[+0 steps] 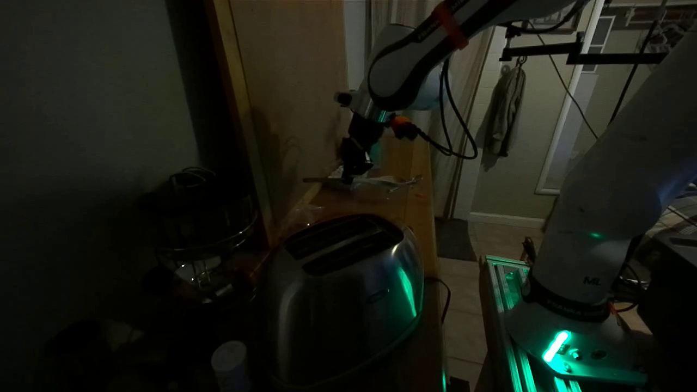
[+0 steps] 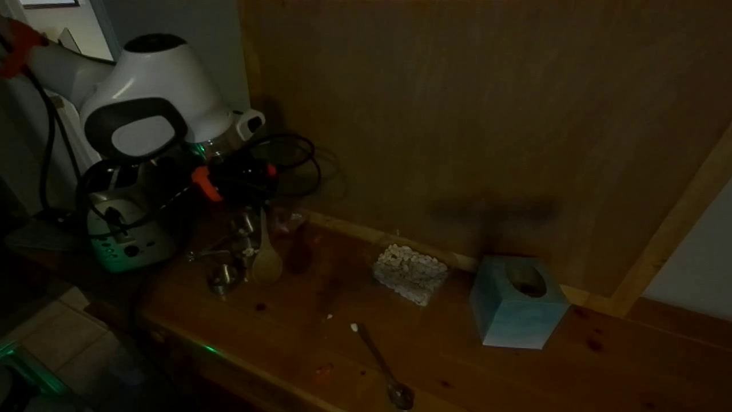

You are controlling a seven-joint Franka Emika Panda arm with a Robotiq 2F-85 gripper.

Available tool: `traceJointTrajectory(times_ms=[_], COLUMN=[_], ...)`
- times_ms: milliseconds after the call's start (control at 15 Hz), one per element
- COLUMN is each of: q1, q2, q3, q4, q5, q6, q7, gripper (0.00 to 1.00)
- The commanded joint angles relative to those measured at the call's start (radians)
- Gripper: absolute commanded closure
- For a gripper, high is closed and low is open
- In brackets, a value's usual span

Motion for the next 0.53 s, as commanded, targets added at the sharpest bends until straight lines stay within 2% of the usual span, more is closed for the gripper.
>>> traceJointTrajectory(times_ms=[0, 200, 467], q1=[0.068, 0.101, 0.151], q2=[0.065, 0.097, 0.163], q3=[-0.136, -0.211, -0.274], q4=[0.041, 0.063, 0.081], q5=[-0.146, -0.2, -0.184], q6=[0.02, 0.006, -0.004], q7=[0.145, 0.21, 0.22], gripper=[0.94, 0.94, 0.94])
